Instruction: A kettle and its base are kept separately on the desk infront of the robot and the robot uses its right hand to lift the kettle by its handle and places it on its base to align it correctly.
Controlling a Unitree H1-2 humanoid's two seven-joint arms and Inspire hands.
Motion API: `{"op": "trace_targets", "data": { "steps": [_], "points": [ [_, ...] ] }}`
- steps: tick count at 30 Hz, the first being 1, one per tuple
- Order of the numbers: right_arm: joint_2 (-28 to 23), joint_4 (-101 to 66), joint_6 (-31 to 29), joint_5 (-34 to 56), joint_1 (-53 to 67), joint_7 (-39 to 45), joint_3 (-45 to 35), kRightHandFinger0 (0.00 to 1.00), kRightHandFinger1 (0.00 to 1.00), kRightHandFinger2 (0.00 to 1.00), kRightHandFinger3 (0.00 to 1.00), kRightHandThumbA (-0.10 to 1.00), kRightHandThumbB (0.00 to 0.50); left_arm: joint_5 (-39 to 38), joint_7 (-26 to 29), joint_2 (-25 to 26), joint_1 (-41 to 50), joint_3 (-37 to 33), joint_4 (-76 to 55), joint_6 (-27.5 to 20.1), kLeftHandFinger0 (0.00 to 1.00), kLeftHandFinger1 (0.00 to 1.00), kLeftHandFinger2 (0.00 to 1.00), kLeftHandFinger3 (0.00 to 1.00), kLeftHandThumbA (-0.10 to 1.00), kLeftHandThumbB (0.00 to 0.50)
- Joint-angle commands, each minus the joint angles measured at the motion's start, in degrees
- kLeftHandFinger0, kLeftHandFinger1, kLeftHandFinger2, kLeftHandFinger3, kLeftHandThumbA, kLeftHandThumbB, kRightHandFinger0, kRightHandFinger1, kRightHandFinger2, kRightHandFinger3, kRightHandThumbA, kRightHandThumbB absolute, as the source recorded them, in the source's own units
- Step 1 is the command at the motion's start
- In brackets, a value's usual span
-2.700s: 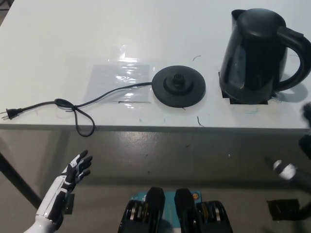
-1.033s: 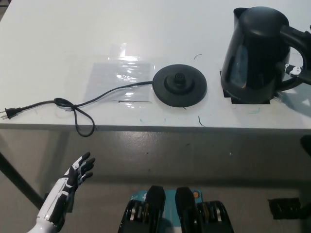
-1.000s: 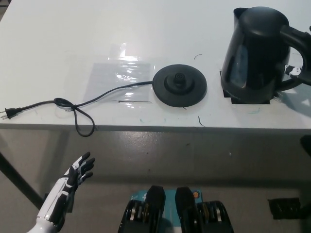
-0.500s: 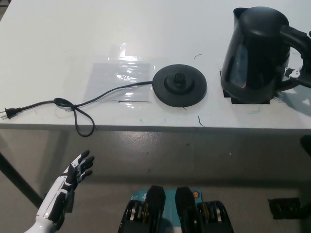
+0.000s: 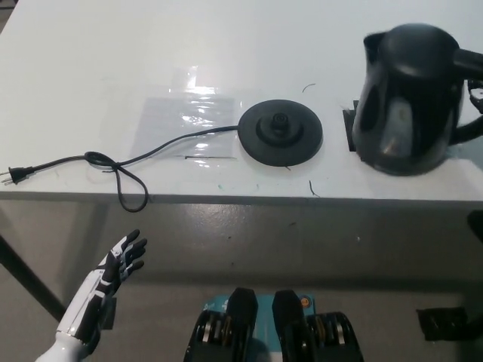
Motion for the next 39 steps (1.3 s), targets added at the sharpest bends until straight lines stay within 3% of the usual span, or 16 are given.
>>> {"op": "trace_targets", "data": {
  "steps": [1, 3, 8, 11, 17, 19, 23, 24, 26, 30, 34, 37, 39],
  "points": [
    [-0.97, -1.89, -1.89, 1.48, -4.36, -2.50, -2.28, 0.00, 0.11, 0.49, 0.26, 0.08, 0.196, -0.64, -1.03, 0.98, -0.81, 0.17, -1.19, -1.16, 1.00, 1.00, 1.00, 1.00, 1.00, 0.086],
    [-0.98, -1.16, -2.27, 1.63, -4.56, -2.53, -2.59, 0.00, 0.13, 0.52, 0.27, 0.07, 0.194, -0.61, -1.07, 1.00, -0.95, 0.19, -1.27, -0.97, 1.00, 1.00, 1.00, 1.00, 1.00, 0.089],
    [-0.87, -0.37, -3.34, 0.42, -4.71, -3.29, -2.59, 0.00, 0.20, 0.58, 0.37, -0.10, 0.190, -0.68, -1.29, 1.02, -1.07, 0.41, -1.16, -0.81, 1.00, 1.00, 1.00, 1.00, 1.00, 0.096],
    [-0.52, -0.23, -5.40, 1.37, -4.97, -2.51, -2.87, 0.00, 0.19, 0.60, 0.52, -0.10, 0.176, -0.04, -1.10, 0.97, -1.07, 0.31, -1.14, -0.91, 1.00, 1.00, 1.00, 1.00, 1.00, 0.095],
    [0.63, -3.57, -5.35, 2.60, -5.89, -2.42, -3.36, 0.00, 0.23, 0.63, 0.57, -0.10, 0.158, -0.40, -1.16, 0.80, -1.16, 0.36, -0.94, -0.87, 1.00, 1.00, 1.00, 1.00, 1.00, 0.103],
    [1.33, -6.82, -4.48, 3.65, -6.23, -1.82, -3.50, 0.00, 0.28, 0.67, 0.61, -0.10, 0.128, -0.28, -1.11, 0.86, -1.25, 0.36, -1.10, -0.65, 1.00, 1.00, 1.00, 1.00, 1.00, 0.092],
    [2.25, -10.72, -3.52, 3.93, -7.27, -1.78, -3.24, 0.00, 0.28, 0.67, 0.61, -0.10, 0.120, -0.26, -1.19, 0.91, -1.32, 0.37, -0.78, -1.38, 1.00, 1.00, 1.00, 1.00, 1.00, 0.086],
    [2.50, -11.61, -2.51, 4.03, -7.76, -2.05, -3.25, 0.05, 0.37, 0.75, 0.68, -0.10, 0.152, -0.30, -1.19, 0.88, -1.36, 0.37, -0.82, -1.18, 1.00, 1.00, 1.00, 1.00, 1.00, 0.091],
    [2.91, -12.66, -0.76, 3.90, -8.93, -2.56, -3.17, 0.00, 0.28, 0.68, 0.63, -0.10, 0.124, -0.61, -1.36, 0.88, -1.40, 0.34, -0.74, -0.98, 1.00, 1.00, 1.00, 1.00, 1.00, 0.089],
    [3.77, -12.80, 0.80, 3.40, -11.15, -3.16, -2.97, 0.00, 0.28, 0.68, 0.67, -0.10, 0.110, 0.01, -1.37, 1.04, -1.52, 0.12, -0.79, -1.20, 1.00, 1.00, 1.00, 1.00, 1.00, 0.079],
    [4.10, -6.81, -2.14, 2.00, -14.78, -2.92, -1.98, 0.00, 0.36, 0.78, 0.81, -0.10, 0.088, -0.18, -1.35, 1.03, -1.69, 0.25, -0.90, -1.08, 1.00, 1.00, 1.00, 1.00, 1.00, 0.082],
    [4.49, -5.75, -2.85, 1.29, -15.49, -3.26, -1.47, 0.00, 0.39, 0.77, 0.78, -0.10, 0.083, -0.13, -1.38, 1.07, -1.67, 0.19, -1.19, -0.80, 1.00, 1.00, 1.00, 1.00, 1.00, 0.081],
    [5.31, -4.98, -2.89, 0.84, -16.28, -3.68, -0.99, 0.00, 0.37, 0.71, 0.71, -0.10, 0.095, -0.10, -1.49, 1.13, -1.65, 0.14, -0.96, -1.32, 1.00, 1.00, 1.00, 1.00, 1.00, 0.073]
  ]
}}
